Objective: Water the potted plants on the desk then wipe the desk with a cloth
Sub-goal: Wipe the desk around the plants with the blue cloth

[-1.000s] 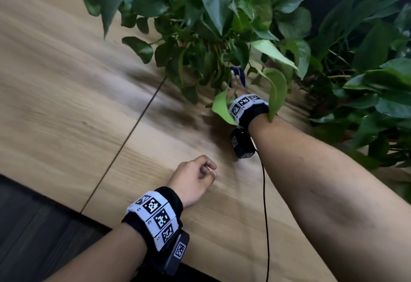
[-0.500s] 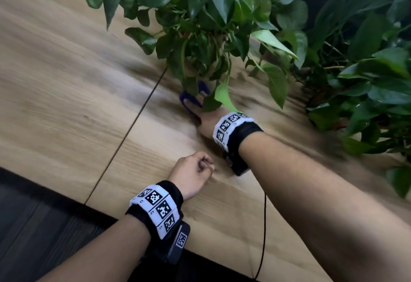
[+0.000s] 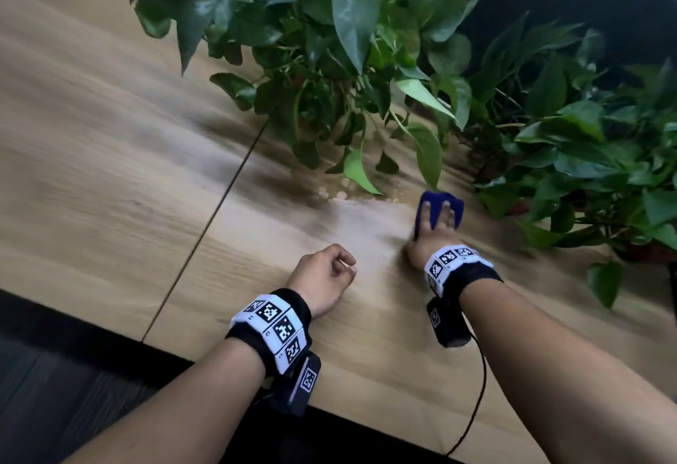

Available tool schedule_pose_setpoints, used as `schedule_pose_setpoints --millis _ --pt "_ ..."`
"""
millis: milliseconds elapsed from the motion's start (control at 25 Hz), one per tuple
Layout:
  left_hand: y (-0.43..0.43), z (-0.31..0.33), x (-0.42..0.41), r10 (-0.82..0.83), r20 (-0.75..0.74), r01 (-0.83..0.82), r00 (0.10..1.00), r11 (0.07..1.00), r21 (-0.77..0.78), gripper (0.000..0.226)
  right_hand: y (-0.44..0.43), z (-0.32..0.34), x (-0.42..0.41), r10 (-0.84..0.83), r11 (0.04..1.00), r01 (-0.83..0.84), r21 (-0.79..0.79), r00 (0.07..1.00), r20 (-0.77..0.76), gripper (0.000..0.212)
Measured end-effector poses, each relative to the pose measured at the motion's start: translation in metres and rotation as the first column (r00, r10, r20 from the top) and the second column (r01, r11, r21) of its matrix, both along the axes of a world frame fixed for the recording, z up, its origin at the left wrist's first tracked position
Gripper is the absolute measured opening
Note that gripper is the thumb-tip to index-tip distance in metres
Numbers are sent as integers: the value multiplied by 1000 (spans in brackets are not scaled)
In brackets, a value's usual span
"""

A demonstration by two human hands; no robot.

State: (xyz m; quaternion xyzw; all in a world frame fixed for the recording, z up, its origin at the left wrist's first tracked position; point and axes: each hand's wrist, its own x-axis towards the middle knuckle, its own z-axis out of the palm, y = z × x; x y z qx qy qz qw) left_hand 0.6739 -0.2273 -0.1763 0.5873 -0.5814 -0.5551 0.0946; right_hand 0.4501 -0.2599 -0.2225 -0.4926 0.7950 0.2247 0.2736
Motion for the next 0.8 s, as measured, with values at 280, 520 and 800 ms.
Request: schedule_pose_setpoints --millis 280,520,800 --pt "-9 -2 14 -70 -19 70 997 998 -5 8 -4 12 72 93 994 -83 -66 984 152 78" --pt "-18 -4 48 -22 0 22 1000 999 -33 2 -28 11 126 484 839 -410 -358 863 144 74" --pt "-33 -15 72 -8 6 8 1000 1000 -15 4 -33 1 130 321 882 -287 -373 946 32 60"
